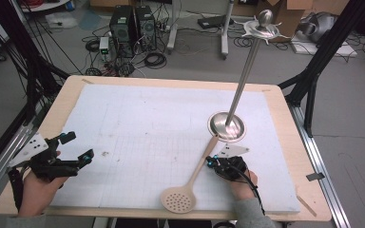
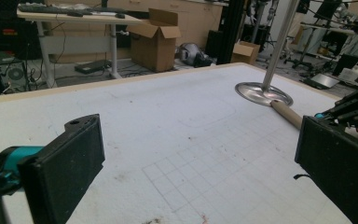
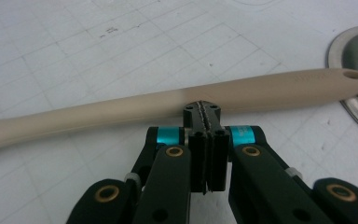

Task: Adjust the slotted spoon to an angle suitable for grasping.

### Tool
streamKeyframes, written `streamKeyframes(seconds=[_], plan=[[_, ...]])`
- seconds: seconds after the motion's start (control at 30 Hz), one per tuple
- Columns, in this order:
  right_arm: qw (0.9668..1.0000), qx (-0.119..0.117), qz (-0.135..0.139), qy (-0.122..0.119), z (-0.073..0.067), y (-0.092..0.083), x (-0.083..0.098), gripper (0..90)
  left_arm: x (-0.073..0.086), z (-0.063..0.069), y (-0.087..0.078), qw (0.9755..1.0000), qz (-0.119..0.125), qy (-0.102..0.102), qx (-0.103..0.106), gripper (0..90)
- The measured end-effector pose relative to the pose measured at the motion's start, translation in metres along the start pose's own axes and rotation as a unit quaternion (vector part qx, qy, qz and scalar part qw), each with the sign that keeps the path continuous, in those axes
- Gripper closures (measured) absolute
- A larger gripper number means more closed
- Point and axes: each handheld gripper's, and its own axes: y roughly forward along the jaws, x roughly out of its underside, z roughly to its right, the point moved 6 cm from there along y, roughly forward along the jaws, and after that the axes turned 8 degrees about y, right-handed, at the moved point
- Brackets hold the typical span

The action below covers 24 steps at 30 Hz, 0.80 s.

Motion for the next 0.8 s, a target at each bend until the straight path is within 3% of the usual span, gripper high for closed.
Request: streamKeyframes(seconds=[0.53, 0.67, 0.8], plan=[[0.9992, -0.012, -0.007, -0.037, -0.02, 0.041, -0.031, 90.0, 0.0, 0.0, -0.003, 1.0, 0.0, -0.001, 0.0, 1.8], [0.9989, -0.038, 0.019, -0.02, -0.029, 0.028, -0.036, 90.0, -0.001, -0.001, -0.005, 1.0, 0.003, 0.001, -0.001, 1.8], [0.9955, -0.075, 0.027, -0.05, -0.053, 0.014, -0.037, 90.0, 0.001, -0.002, -0.004, 1.0, 0.001, -0.001, -0.002, 1.8]])
